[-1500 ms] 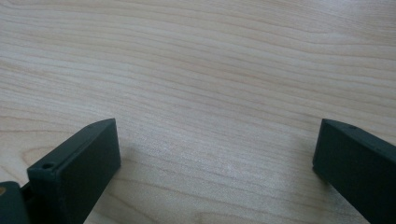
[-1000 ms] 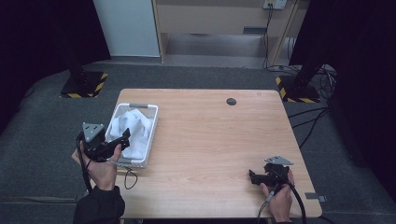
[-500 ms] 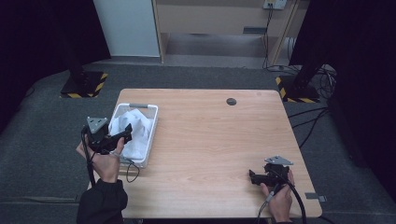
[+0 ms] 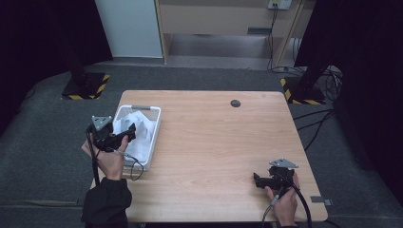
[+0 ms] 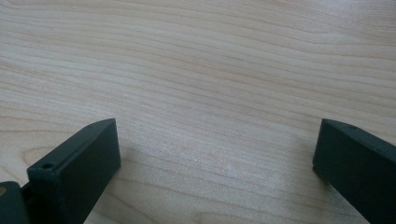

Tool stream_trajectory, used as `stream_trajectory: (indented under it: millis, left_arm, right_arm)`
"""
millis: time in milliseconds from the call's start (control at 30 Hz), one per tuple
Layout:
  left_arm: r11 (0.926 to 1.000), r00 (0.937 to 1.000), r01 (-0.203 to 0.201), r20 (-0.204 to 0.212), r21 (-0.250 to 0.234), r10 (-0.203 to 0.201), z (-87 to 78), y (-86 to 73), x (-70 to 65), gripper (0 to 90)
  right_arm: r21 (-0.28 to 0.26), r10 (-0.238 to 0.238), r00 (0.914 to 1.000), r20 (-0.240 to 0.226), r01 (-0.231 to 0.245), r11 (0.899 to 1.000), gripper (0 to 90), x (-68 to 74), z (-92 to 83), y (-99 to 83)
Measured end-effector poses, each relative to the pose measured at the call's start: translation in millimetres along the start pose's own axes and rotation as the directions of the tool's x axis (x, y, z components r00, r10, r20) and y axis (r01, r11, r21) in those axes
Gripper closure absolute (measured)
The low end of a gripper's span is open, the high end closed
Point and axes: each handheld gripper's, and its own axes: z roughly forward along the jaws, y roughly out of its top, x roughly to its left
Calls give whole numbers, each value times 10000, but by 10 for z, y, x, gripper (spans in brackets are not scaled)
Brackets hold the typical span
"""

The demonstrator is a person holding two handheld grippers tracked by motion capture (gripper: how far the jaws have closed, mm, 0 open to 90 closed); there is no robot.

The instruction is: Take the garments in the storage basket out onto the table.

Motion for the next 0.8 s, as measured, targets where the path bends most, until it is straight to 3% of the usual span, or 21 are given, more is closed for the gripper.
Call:
stream_trajectory:
  millis: [800]
  left_arm:
    - [9976,9990,-204,-382,654,229,297,-60,26,160]
  right_arm:
    - [3,1,10000,2,-1,10000,7,0,0,0]
